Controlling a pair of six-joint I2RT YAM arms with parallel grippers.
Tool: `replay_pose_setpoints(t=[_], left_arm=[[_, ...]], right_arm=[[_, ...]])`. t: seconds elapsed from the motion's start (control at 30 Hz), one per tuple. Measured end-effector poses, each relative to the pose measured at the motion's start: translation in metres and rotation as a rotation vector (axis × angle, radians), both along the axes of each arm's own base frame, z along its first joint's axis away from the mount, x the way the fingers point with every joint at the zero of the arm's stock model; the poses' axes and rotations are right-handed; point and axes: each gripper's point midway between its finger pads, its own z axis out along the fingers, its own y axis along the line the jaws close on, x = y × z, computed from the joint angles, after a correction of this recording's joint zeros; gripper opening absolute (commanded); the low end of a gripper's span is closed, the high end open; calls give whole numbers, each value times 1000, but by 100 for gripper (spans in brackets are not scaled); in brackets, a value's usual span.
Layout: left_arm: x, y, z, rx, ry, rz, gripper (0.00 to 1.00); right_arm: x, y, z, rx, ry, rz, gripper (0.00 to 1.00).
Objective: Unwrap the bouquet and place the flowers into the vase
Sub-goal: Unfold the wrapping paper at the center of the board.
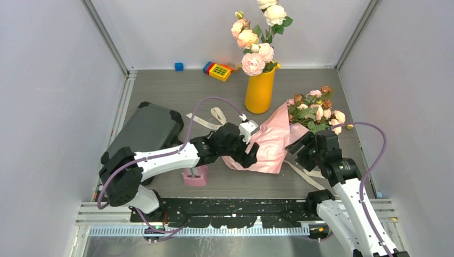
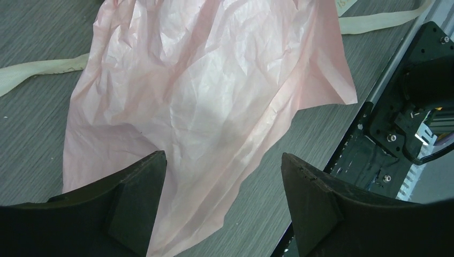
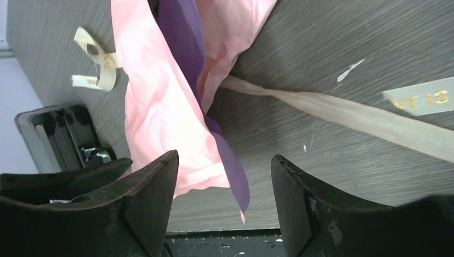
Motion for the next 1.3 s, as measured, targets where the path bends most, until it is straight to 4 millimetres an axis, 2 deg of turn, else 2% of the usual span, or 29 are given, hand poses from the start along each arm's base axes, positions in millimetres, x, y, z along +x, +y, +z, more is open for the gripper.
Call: replay_pose_setpoints(t=[0.17, 0.3, 0.37, 0.4, 0.43, 0.57, 0.7, 0.8, 0.9, 1.1, 1.3], left_arm=[[0, 0, 12, -29, -18, 0, 81], [-1, 2, 21, -48, -30, 0, 82], [-2, 4, 24, -54, -37, -2, 81], [-3, 5, 26, -57, -42, -4, 82], [-3, 6, 28, -59, -50, -7, 82], [-6, 11, 38, -75, -80, -16, 82], [-9, 19, 55, -102, -125, -30, 88], [-11, 22, 74, -133, -170, -50, 88], [-15, 23, 83, -141, -188, -77, 88], [-16, 22, 87, -141, -197, -99, 89], [3, 23, 78, -84, -235, -28, 93]], right_arm=[[-9, 15, -17, 84, 11, 38, 67], [-8, 22, -33, 126, 37, 50, 59], [-5, 26, -37, 146, 42, 52, 42], [-3, 28, -39, 156, 43, 55, 37], [-1, 31, -41, 171, 44, 58, 26], [8, 40, -41, 220, 49, 70, 3], [18, 46, -33, 249, 39, 79, 0], [34, 51, -14, 267, -2, 85, 0], [54, 56, 5, 297, -54, 86, 0], [88, 77, 28, 346, -101, 107, 0], [112, 108, 61, 365, -170, 169, 0]])
